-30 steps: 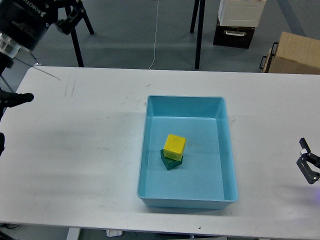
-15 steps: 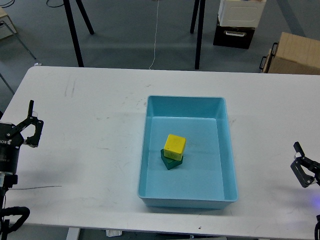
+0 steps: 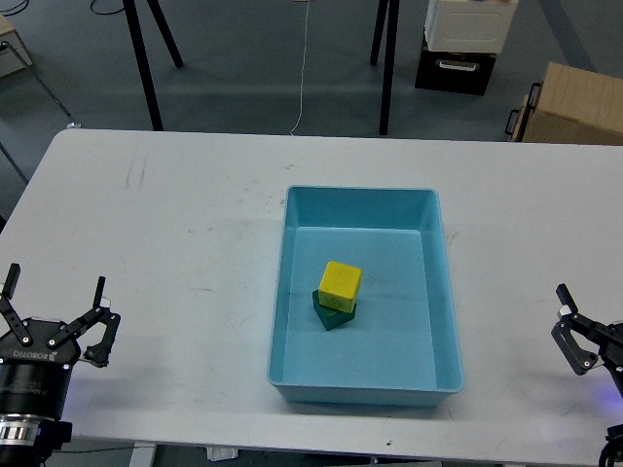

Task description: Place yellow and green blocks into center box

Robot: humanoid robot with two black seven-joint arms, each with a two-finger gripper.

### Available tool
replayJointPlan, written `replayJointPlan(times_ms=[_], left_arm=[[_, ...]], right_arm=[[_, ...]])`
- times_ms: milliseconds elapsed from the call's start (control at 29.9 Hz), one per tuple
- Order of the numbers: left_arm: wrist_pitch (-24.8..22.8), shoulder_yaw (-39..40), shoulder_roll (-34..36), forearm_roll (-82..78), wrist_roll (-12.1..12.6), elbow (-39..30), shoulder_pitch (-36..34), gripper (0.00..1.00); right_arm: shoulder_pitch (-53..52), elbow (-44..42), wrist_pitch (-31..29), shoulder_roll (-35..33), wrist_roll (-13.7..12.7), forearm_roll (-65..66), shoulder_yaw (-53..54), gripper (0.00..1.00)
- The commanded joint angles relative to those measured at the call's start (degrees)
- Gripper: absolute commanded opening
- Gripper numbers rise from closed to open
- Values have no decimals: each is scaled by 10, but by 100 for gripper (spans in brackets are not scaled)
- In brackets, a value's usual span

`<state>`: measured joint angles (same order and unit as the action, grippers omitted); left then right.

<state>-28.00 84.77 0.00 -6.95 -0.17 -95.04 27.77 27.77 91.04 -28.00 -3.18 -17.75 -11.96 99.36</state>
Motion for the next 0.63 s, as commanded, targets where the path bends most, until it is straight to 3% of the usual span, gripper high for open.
replayJointPlan(times_ms=[0, 601], left_arm=[[0, -22, 0, 1, 0, -1, 11, 100], [0, -26, 0, 1, -1, 0, 13, 100]], right_arm=[[5, 0, 0, 1, 2, -1, 2, 100], [9, -1, 0, 5, 3, -1, 8, 100]])
